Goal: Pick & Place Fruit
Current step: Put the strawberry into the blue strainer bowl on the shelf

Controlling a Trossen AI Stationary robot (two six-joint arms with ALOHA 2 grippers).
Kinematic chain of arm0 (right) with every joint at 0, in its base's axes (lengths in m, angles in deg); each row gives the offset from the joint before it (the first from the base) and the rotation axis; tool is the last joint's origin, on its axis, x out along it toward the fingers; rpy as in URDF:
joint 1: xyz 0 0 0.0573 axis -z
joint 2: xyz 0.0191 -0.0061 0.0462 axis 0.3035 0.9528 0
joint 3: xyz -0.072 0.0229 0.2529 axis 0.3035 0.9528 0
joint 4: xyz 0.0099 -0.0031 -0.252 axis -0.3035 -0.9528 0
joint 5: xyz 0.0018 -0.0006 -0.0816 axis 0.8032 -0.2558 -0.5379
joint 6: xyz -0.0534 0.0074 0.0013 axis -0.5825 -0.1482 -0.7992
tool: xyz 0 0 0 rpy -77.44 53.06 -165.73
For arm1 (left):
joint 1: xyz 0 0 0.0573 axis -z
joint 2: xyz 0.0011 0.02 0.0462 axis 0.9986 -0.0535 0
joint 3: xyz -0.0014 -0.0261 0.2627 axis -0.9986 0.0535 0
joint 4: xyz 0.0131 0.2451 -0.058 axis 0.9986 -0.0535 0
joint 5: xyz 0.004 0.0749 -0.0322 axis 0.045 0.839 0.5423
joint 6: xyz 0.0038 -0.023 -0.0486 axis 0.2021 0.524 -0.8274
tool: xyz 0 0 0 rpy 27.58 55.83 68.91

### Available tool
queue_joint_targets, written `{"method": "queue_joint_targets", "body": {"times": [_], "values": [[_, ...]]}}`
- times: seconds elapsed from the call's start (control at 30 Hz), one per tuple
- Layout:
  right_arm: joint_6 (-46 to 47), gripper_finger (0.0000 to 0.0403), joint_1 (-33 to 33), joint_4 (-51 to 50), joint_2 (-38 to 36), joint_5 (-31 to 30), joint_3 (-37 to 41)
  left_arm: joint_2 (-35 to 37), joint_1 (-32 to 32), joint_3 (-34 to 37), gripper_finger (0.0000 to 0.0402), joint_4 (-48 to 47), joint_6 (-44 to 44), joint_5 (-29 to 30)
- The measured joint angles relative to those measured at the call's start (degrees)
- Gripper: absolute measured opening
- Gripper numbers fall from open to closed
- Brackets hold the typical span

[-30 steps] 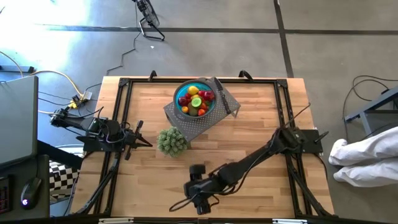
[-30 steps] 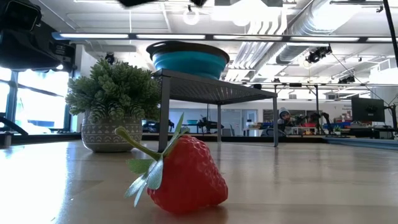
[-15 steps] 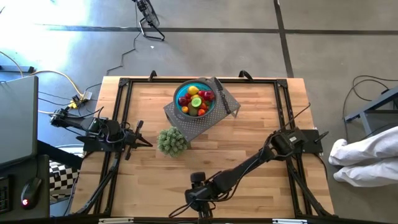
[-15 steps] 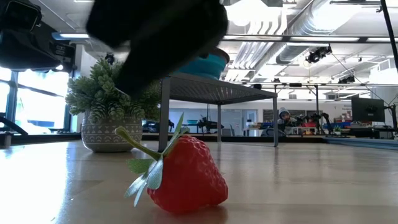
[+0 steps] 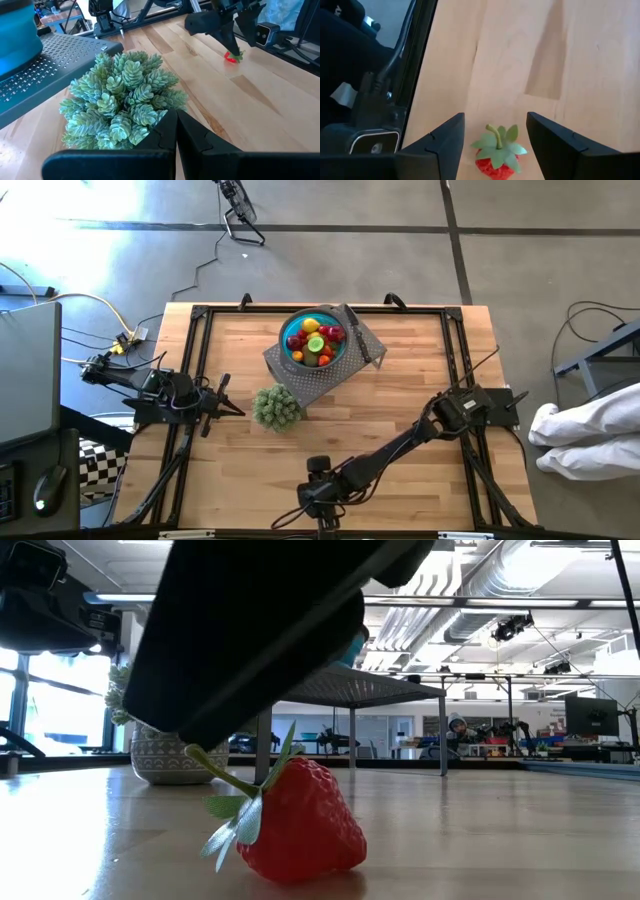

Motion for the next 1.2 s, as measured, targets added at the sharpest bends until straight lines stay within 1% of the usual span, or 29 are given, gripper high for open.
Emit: {"method": "queue_joint_targets", "body": {"times": [0.63,0.73,1.0,1.2], "values": [[0.06,0.0203,0.01,0.0,1.31,-0.22,0.13,0.0,-0.01,0.0,0.0002,0.04,-0.08,0.0],[0.04,0.0187,0.01,0.06,1.31,-0.21,0.13,0.0,0.0,0.0,0.0002,0.03,-0.07,0.0],[0.35,0.0117,0.01,0.02,1.31,0.55,0.13,0.0,-0.01,0.0,0.0002,0.03,-0.04,0.0],[0.46,0.0075,0.01,-0.01,1.31,1.29,0.13,0.0,0.01,0.0,0.0002,0.04,-0.04,0.0]]}}
